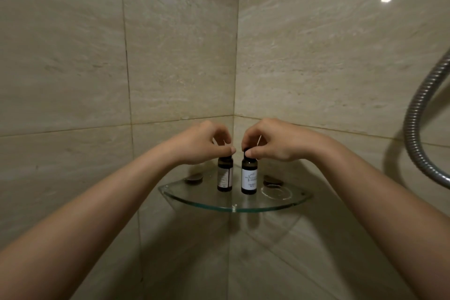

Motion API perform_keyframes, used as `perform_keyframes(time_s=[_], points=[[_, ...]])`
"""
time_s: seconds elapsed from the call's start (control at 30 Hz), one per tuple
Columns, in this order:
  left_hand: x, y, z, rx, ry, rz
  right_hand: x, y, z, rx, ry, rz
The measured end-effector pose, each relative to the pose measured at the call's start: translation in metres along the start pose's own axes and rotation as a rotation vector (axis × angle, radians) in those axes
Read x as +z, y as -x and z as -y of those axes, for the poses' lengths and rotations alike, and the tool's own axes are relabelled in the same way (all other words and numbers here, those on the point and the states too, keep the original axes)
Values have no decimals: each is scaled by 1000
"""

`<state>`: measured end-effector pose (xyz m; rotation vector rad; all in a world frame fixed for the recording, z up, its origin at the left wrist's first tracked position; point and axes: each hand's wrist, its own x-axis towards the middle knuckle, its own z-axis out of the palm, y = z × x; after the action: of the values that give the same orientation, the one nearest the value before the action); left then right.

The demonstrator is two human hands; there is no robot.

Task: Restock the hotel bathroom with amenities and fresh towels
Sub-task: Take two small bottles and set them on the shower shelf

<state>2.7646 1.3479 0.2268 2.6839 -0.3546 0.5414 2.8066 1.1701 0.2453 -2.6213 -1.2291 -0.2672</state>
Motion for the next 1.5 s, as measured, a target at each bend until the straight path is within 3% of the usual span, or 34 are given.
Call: perform_keyframes(time_s=[0.2, 0.47, 1.13, 1.37, 1.5], points=[[12, 1, 0, 5, -14, -112, 3, 2, -3, 17, -22, -23], [-7, 7, 2, 94, 116, 65, 5, 2, -3, 20, -62, -42], [3, 11, 2, 75, 174, -2, 10, 1, 1, 14, -70, -66], [-13, 26, -1, 88, 75, -123, 7, 12, 13, 21, -12, -347], [-28, 45, -3, 112, -10, -133, 8, 16, 23, 10, -28, -415]])
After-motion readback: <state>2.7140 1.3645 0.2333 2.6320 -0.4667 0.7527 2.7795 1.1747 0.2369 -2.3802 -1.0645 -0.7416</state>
